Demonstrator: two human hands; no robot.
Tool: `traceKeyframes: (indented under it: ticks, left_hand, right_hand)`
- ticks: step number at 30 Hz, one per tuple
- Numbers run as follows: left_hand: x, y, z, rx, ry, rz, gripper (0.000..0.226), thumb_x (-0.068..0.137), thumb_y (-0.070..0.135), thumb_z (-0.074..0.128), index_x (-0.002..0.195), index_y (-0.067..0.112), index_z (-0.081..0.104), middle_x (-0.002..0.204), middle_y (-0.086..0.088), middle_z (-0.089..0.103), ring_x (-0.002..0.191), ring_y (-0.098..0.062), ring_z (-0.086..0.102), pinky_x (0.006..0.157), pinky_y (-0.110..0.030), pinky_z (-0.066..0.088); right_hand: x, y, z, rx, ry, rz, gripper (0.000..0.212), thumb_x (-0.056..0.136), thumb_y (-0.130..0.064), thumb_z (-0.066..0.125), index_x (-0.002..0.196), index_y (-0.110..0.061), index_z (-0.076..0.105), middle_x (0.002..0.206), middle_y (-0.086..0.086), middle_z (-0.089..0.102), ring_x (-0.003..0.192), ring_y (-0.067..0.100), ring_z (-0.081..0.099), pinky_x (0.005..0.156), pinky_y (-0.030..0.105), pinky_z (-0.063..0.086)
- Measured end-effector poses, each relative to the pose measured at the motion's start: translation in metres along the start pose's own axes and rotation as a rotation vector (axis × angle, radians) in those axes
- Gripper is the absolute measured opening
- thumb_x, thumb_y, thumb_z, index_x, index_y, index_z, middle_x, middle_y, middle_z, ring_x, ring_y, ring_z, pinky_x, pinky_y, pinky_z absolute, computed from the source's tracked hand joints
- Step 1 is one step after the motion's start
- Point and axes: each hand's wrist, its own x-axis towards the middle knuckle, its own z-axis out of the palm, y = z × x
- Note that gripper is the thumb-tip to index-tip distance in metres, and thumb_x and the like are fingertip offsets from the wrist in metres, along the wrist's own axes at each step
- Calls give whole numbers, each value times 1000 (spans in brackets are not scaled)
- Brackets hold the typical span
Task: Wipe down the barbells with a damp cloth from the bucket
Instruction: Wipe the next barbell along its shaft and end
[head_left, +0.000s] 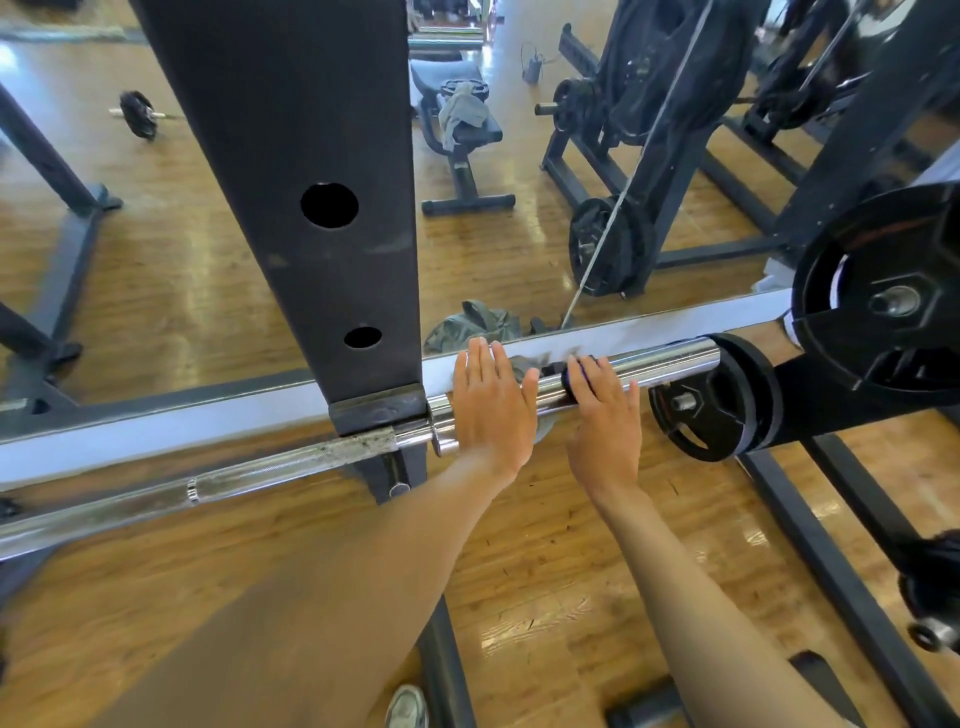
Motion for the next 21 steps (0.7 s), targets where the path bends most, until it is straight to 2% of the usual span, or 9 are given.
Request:
traceKeyframes:
  ticks: [1, 5, 9, 10, 13, 14, 17, 18, 21]
  left_hand:
    - [-3, 2, 2, -16, 24, -6, 83, 102, 50, -12, 160, 2, 23, 167, -17, 21, 157, -27, 11, 129, -43, 7]
    - [-13, 4, 6, -22, 12, 11, 79, 102, 48, -11, 161, 3, 14, 170, -15, 10, 158, -26, 2, 129, -42, 2]
    - [-11, 2, 6, -51, 17, 15, 84, 100, 53, -14, 161, 3, 15, 170, -14, 11, 158, -25, 2, 129, -41, 0]
    - [-11, 1, 6, -45, 26, 22, 85, 99, 54, -14, 161, 3, 15, 170, -14, 11, 158, -25, 3, 129, -41, 0]
    - [-14, 0, 8, -38, 47, 37, 85, 101, 55, -13, 161, 2, 16, 169, -15, 14, 158, -26, 7, 128, -39, 2]
    - [-15, 0, 10, -47, 60, 40, 84, 102, 55, -10, 161, 1, 17, 169, -15, 14, 158, -26, 7, 128, -39, 2]
    - [-24, 3, 14, -66, 91, 37, 81, 104, 57, -1, 161, 1, 15, 170, -14, 11, 158, -24, 5, 129, -40, 7]
    - [-28, 4, 16, -62, 120, 44, 80, 105, 56, 1, 161, 2, 13, 170, -13, 8, 158, -23, 3, 129, -40, 8]
    - [-39, 7, 19, -125, 126, 47, 74, 106, 55, 6, 163, 7, 4, 172, -7, -3, 158, -18, -8, 129, -38, 1]
  right_hand:
    - [1, -5, 2, 28, 4, 28, 79, 81, 10, 61, 153, -15, 40, 160, 2, 39, 153, 22, 23, 125, 53, 16]
    - [-4, -11, 11, 43, -16, -216, 76, 85, -1, 69, 154, -17, 40, 160, -2, 38, 154, 18, 22, 126, 49, 14]
    - [3, -7, 7, 64, 27, 75, 78, 81, 11, 64, 152, -13, 43, 157, 3, 43, 152, 23, 25, 125, 53, 17]
    - [3, -13, 10, 83, 20, 45, 74, 83, 7, 66, 151, -13, 44, 156, 3, 44, 152, 24, 26, 125, 51, 17]
    - [2, -9, 12, 60, -11, -232, 70, 86, -3, 70, 150, -16, 46, 154, -1, 46, 150, 20, 31, 125, 49, 18]
    - [5, -1, 10, 43, -1, -204, 71, 84, 1, 68, 149, -17, 48, 153, -2, 47, 149, 19, 33, 125, 51, 20]
    - [13, 10, 1, 74, 13, 79, 72, 77, 9, 69, 143, -14, 52, 145, 0, 52, 144, 21, 38, 121, 55, 26]
    - [13, 5, 3, 80, 7, 41, 70, 79, 7, 70, 143, -14, 52, 145, 1, 52, 144, 21, 38, 122, 54, 25]
    - [1, 2, 8, 76, -35, -251, 67, 89, -2, 63, 152, -15, 43, 156, 0, 43, 150, 19, 30, 126, 48, 16]
